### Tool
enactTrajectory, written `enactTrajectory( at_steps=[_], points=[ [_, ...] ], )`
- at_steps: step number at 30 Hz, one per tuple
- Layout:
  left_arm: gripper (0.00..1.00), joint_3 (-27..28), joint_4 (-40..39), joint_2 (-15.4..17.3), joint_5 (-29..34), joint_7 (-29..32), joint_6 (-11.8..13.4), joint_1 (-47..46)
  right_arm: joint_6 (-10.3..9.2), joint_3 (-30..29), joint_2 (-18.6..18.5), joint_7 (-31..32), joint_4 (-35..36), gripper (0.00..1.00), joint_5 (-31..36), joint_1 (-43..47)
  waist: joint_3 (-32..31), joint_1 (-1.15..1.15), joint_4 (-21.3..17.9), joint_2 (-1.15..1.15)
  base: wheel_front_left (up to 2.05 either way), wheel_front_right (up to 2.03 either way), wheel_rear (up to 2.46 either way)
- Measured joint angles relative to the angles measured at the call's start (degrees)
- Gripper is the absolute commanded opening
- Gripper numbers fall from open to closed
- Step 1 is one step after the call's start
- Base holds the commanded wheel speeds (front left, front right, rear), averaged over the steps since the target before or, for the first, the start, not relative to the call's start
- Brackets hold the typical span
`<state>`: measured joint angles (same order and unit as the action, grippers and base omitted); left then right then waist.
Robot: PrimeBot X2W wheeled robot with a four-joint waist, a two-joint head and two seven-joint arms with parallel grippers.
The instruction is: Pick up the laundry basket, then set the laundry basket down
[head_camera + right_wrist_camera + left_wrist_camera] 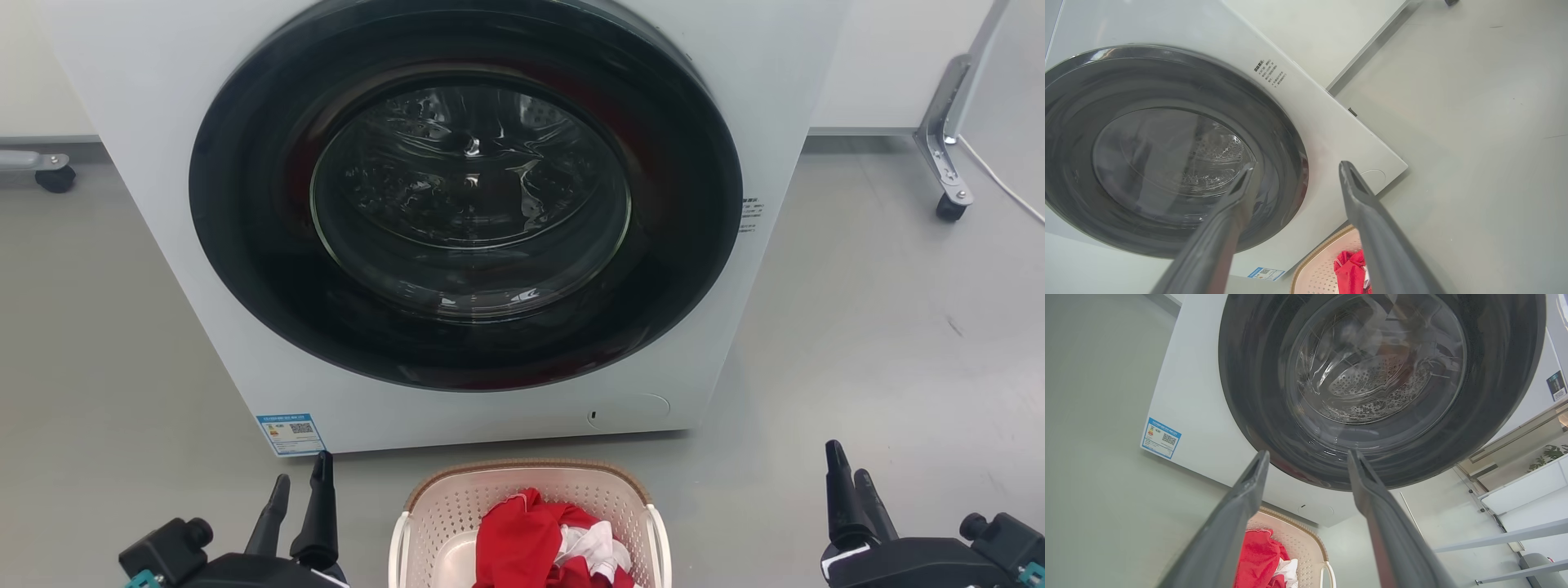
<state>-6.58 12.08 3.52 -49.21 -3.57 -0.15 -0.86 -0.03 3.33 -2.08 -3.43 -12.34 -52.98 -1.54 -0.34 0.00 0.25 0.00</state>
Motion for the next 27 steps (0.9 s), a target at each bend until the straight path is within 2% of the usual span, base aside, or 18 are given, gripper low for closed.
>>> enactTrajectory(
  at_steps=[22, 27],
  points=[
    [1.0, -3.0, -4.3, -0.1, 24.6, -4.7, 3.2, 1.2, -3.09, 4.1, -0.3, -4.8, 4.9, 1.0, 20.9, 1.0, 0.1, 0.0, 0.2, 0.0, 0.0, 0.0, 0.0],
    [1.0, -3.4, -5.2, -0.1, 28.6, -5.7, 3.8, 1.3, -3.74, 4.8, -0.3, -5.8, 6.0, 1.0, 24.3, 1.0, 0.1, 0.0, 0.2, 0.0, 0.0, 0.0, 0.0]
  ],
)
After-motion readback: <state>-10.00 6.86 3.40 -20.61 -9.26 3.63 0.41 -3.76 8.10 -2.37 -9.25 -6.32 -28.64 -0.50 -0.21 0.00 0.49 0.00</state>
